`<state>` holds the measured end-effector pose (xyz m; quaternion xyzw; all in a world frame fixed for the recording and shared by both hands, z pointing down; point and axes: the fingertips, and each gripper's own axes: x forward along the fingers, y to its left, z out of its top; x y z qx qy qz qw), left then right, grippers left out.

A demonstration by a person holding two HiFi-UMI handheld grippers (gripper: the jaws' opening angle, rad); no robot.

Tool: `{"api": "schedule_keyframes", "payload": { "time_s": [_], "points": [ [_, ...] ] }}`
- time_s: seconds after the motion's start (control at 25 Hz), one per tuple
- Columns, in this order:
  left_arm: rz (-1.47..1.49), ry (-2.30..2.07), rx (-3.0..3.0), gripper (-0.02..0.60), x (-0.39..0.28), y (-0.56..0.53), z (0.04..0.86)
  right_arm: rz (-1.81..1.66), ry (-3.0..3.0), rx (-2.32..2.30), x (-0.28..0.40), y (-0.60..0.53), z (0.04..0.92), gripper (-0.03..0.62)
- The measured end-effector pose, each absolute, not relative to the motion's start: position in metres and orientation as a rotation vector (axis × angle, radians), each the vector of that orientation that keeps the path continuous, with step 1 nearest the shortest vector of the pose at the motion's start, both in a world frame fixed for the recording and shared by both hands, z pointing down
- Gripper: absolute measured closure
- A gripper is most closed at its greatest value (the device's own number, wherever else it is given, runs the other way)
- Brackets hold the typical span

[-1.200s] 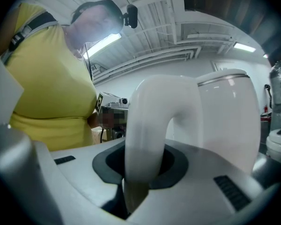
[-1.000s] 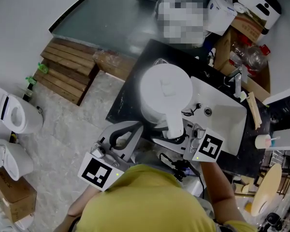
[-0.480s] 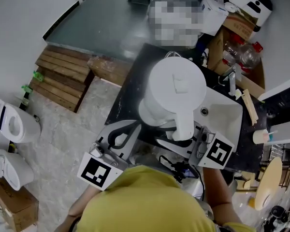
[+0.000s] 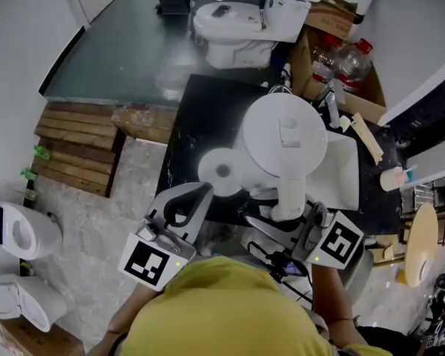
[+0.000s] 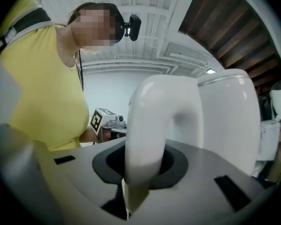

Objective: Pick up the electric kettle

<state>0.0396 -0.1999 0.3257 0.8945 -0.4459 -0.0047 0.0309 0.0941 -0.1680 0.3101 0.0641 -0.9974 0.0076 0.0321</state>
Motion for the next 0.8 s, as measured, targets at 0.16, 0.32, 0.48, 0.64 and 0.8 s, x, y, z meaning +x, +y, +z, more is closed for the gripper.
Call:
{"api": "schedule_keyframes", "payload": {
  "time_s": [0.16,0.32,0.48,0.64,0.8],
  "points": [
    [-0.018,-1.276,2.801,0.572,0.05,-0.206,0.323,0.039,-3.06,0.371,0.106,-0.172,0.307,0.508],
    [-0.022,-1.178,2.848,0.572,0.062,-0.209,0.322,0.043,-3.028,0.559,0.116,-0.175,0.309,0.508],
    [-0.026,-1.087,2.877,0.572,0.067,-0.211,0.323,0.06,-2.988,0.75,0.122,-0.179,0.311,0.508],
    [-0.035,-1.012,2.908,0.572,0.075,-0.213,0.322,0.07,-2.932,0.988,0.131,-0.186,0.31,0.508],
    [-0.047,-0.956,2.934,0.572,0.08,-0.214,0.32,0.071,-2.842,1.188,0.141,-0.189,0.314,0.508]
  ]
}}
